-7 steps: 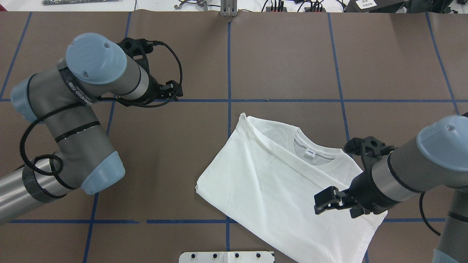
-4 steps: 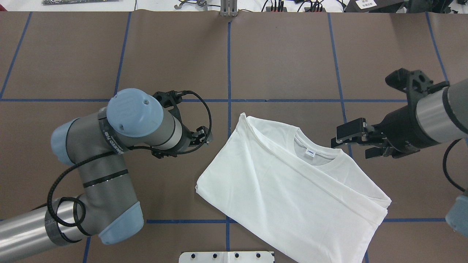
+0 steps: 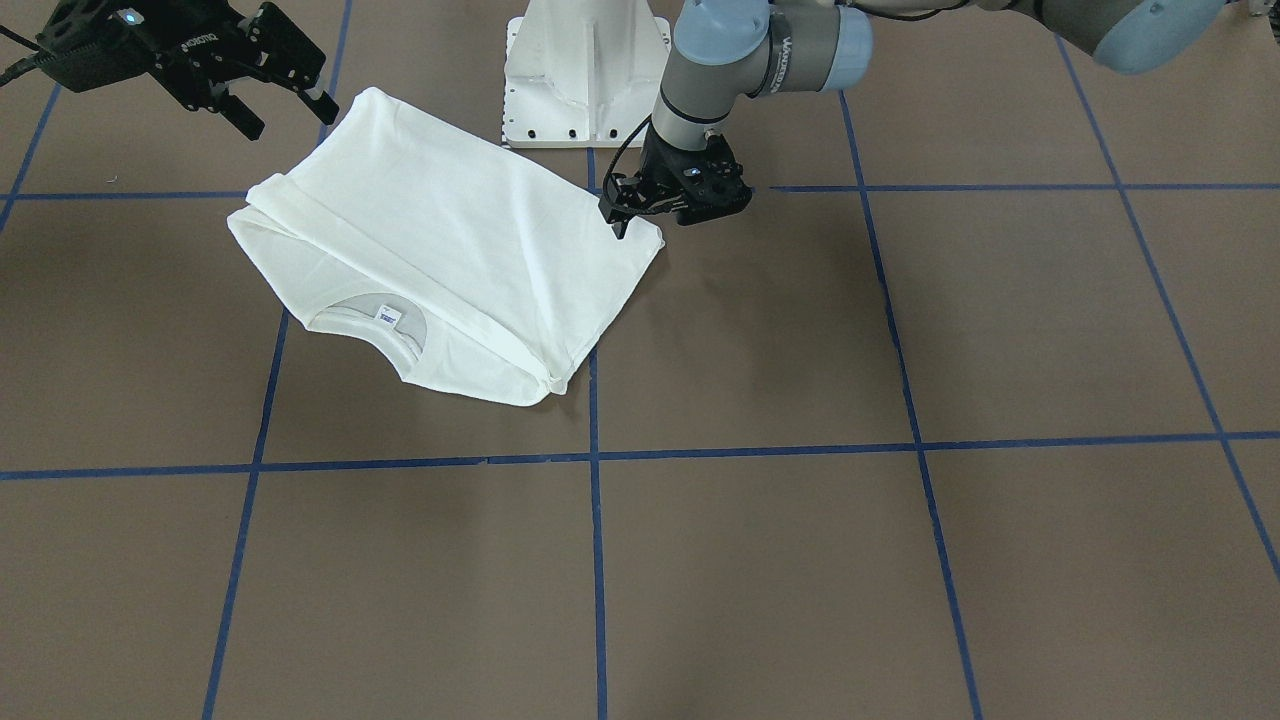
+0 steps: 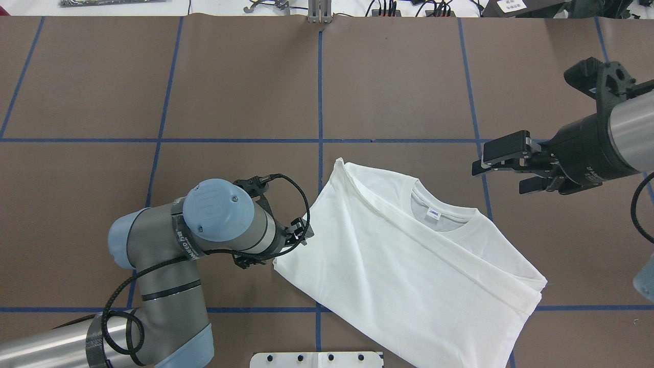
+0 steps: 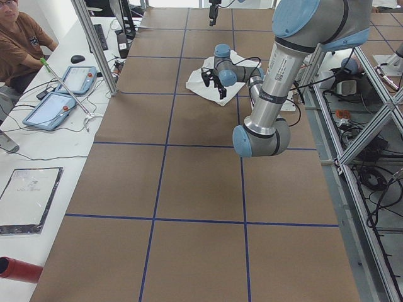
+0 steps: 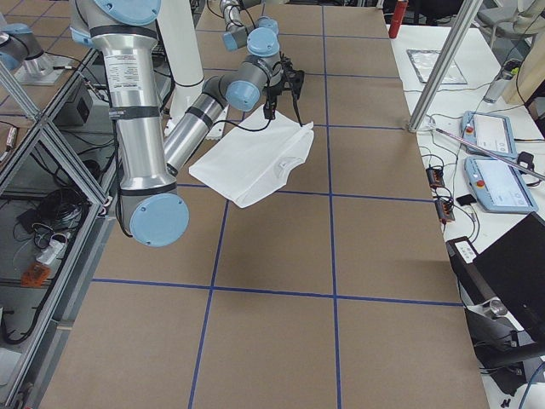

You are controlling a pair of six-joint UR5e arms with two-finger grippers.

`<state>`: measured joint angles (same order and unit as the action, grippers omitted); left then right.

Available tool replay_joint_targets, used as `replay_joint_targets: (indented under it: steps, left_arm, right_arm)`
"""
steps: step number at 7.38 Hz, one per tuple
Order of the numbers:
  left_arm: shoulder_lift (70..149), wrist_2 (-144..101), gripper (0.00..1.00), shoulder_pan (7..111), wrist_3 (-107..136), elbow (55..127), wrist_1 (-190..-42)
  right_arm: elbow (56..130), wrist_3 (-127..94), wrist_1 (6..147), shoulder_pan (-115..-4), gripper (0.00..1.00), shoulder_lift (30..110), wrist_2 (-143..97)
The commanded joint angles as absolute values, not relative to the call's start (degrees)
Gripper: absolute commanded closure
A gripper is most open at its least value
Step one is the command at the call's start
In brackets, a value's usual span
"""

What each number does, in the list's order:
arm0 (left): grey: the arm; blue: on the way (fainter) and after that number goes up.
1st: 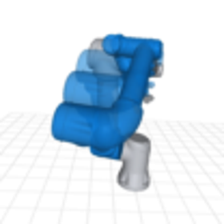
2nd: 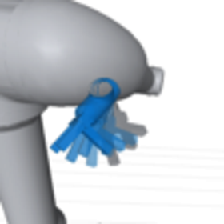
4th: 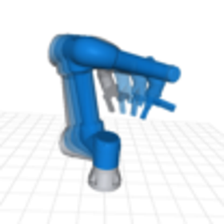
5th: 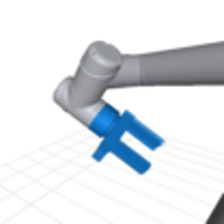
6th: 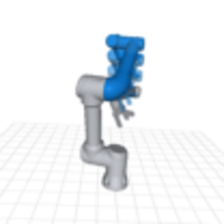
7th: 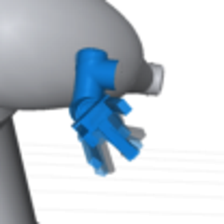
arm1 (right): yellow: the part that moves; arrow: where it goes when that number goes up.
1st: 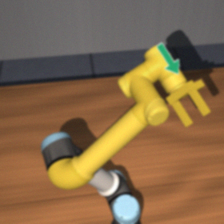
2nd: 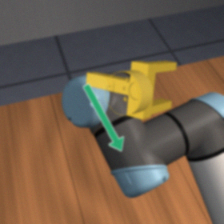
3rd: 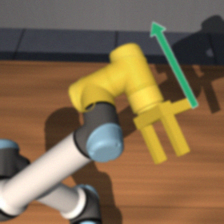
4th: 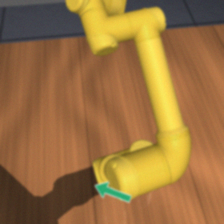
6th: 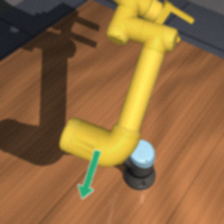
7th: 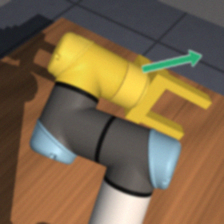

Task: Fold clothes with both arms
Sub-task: 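Lower the left gripper to the shirt corner nearest it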

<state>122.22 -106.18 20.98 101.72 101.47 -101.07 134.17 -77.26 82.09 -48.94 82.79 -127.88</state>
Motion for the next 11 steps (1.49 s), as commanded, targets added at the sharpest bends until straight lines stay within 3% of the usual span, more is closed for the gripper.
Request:
replay_joint_targets:
  steps: [1,5,9,10,11]
  left_arm:
    - [122.26,-106.08,0.01,20.22,104.33,100.28,-102.92]
    - [121.82,-106.00,0.03,17.67,104.50,99.76,-102.66]
    - [121.99,-105.91,0.18,18.10,104.33,98.53,-102.57]
    - [121.99,-105.82,0.31,18.37,104.33,98.26,-102.57]
    - [121.99,-105.04,0.55,18.63,104.24,98.26,-102.48]
  right_arm:
    - [134.03,-77.26,82.09,-48.96,0.00,82.71,-127.88]
    - [134.12,-77.26,82.09,-49.04,0.00,82.71,-127.88]
    - [133.68,-77.26,82.18,-49.13,0.00,82.88,-127.70]
    - [133.68,-77.26,82.18,-49.04,0.00,82.88,-127.71]
    - [133.77,-77.26,82.18,-49.22,0.00,82.97,-127.71]
